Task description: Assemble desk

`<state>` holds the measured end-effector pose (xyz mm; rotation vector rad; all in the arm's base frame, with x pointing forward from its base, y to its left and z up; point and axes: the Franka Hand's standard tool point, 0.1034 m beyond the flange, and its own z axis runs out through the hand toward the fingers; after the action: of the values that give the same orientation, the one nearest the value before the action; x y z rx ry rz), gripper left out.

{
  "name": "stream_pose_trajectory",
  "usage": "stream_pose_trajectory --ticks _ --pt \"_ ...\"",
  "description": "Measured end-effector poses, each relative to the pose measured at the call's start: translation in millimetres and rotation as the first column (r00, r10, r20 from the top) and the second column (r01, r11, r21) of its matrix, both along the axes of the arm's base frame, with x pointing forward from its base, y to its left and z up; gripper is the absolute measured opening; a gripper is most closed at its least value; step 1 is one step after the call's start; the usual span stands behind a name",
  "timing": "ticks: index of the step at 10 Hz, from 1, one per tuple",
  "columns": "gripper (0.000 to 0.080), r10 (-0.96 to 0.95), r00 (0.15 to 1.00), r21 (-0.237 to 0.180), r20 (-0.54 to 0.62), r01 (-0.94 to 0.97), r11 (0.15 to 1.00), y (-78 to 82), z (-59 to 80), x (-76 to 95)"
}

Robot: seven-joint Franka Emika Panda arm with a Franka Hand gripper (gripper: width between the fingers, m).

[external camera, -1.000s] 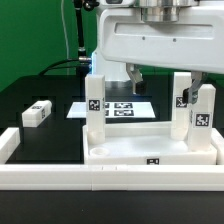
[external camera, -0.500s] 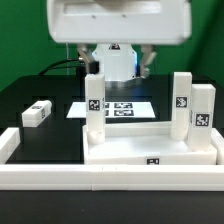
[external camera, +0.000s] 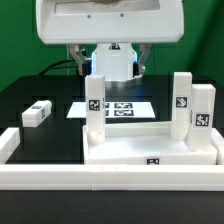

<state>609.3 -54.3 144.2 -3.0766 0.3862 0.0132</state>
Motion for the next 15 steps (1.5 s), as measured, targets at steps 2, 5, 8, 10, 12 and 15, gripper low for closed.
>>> stream_pose_trajectory --ticks 2,5,8,10,12,15 --pt "0.0649 0.054 0.997 0.022 -0.055 -0.053 0.998 -49.0 2.3 -27.3" --pt "0.0649 0.069 0.994 0.029 -0.085 -0.067 0.997 -82.3 -0.8 -41.6" --pt "0.0649 0.071 0.964 0.091 -0.257 -0.049 0.995 -89.2 -14.5 -52.8" --pt "0.0649 0.187 0.912 0.159 -0.365 -0.137 0.978 -132.8 -22.7 -80.6" --pt "0.0649 0.204 0.889 0.183 -0.409 -0.138 0.973 -156.0 -34.2 -97.6" --pt "0.0649 0.252 0.789 0.246 -0.560 -0.132 0.960 -150.7 -47.5 -105.9"
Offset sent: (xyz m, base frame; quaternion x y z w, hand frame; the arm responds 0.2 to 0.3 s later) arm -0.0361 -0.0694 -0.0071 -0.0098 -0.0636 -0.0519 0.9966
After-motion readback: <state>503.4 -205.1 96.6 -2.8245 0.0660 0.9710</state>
